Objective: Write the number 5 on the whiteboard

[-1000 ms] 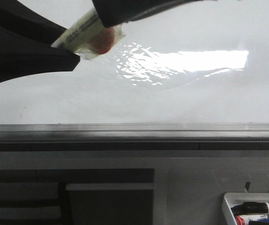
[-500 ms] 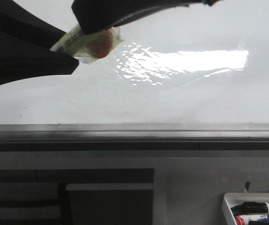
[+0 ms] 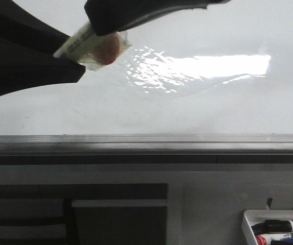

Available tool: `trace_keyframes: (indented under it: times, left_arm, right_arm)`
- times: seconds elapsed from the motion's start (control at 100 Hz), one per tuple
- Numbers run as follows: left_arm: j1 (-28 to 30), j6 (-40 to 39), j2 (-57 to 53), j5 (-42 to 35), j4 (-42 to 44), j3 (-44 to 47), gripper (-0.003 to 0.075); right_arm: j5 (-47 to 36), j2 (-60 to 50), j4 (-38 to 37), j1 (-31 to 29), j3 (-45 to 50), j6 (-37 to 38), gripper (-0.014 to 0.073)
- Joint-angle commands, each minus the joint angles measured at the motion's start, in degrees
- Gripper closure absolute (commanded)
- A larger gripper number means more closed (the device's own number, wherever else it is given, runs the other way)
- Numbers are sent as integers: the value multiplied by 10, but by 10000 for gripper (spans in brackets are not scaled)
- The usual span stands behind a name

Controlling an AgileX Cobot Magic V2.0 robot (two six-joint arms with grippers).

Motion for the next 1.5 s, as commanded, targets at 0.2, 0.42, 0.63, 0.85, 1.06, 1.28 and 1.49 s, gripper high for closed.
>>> trace_keyframes:
  times: [0.2, 0.42, 0.63, 0.85, 1.06, 1.28, 1.49]
  left_arm:
    - [-2, -97, -29, -20, -130, -17, 402]
    - [-1, -168, -78, 16, -132, 5, 402]
    - [-1, -168, -143, 67, -167, 41, 402]
    - [-1, -168, -162, 79, -197, 42, 402]
    - [5, -167, -162, 89, -215, 42, 402]
    - [37, -167, -162, 82, -215, 42, 402]
    - [55, -167, -162, 71, -215, 42, 402]
  right_arm:
    - [-37, -7, 22, -5, -19, -2, 654]
    - [-9, -1, 52, -52, -43, -1, 654]
    - [42, 36, 44, -98, -128, -2, 654]
    - [79, 102, 36, -123, -226, -9, 654]
    - [105, 146, 24, -142, -296, -9, 654]
    - [134, 162, 25, -152, -287, -9, 654]
    - [137, 162, 56, -151, -221, -9, 654]
